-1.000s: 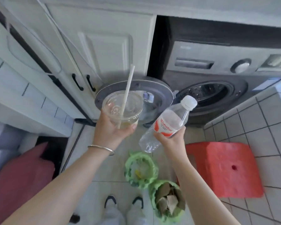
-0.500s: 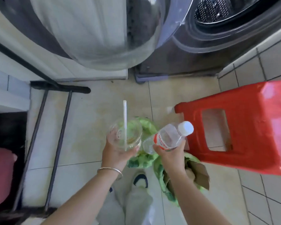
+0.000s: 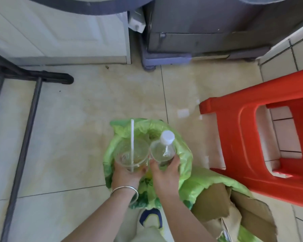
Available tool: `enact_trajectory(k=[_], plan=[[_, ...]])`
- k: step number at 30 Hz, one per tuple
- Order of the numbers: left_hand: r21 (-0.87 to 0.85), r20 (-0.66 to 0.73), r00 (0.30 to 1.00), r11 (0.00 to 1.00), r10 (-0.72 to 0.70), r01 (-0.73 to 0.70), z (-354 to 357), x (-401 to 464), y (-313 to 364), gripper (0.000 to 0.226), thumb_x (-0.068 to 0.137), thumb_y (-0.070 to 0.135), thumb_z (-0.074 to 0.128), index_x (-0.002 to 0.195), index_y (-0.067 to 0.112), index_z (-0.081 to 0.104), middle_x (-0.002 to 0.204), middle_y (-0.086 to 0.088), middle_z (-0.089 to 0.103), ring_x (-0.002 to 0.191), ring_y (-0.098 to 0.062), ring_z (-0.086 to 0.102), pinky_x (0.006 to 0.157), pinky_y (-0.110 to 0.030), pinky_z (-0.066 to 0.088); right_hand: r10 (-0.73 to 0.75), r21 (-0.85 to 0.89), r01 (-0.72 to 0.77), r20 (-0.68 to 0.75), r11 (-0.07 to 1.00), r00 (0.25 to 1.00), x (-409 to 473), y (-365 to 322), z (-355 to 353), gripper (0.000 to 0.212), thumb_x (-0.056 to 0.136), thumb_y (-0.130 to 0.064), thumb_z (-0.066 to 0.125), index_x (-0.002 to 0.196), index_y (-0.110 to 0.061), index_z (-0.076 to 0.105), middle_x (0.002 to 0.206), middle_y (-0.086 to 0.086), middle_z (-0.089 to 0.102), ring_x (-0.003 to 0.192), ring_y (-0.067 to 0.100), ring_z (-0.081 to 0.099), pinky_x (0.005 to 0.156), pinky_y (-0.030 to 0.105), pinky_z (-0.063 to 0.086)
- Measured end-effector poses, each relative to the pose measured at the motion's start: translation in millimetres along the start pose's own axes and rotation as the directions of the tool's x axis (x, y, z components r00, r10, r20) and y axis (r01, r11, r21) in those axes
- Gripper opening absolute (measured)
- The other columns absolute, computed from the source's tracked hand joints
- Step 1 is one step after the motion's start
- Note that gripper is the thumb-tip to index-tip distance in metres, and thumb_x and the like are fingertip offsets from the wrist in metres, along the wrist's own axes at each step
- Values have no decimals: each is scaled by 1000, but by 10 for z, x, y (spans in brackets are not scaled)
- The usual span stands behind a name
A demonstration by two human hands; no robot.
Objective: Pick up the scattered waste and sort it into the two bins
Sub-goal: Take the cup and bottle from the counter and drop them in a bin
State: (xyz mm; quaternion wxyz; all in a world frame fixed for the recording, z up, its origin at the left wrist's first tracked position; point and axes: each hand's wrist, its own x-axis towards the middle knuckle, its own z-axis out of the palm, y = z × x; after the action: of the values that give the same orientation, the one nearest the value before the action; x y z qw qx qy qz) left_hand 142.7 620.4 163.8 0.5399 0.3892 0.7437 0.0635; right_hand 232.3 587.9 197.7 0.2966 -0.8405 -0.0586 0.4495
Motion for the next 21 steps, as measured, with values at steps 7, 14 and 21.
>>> enact_trajectory(k=[7,14,21], plan=[[-18,-8,985,985,-172,172,246,326,-52,92,61,19,83,138,20,33,128,-9,58,114,-29,57,96,-32,42,163,-30,-163,23,986,986,349,81,263,71,83,-25,64,141,-17,24,136,7,50,123,28,49,99,29,37],[390,123,946,891,-299,231,43,-154,304,24,87,22,51,102,8,63,113,-15,65,104,-30,61,81,-27,43,394,-109,-388,37,915,918,-14,-134,114,59,85,-22,60,134,-1,34,130,16,53,118,33,51,88,30,39],[353,231,952,929,-200,110,-509,-974,977,21,79,21,52,92,17,68,102,-5,70,91,-23,62,78,-23,45,245,-177,-223,112,959,963,-780,-781,-340,36,92,-22,49,126,-15,51,99,5,60,89,21,49,74,24,34]])
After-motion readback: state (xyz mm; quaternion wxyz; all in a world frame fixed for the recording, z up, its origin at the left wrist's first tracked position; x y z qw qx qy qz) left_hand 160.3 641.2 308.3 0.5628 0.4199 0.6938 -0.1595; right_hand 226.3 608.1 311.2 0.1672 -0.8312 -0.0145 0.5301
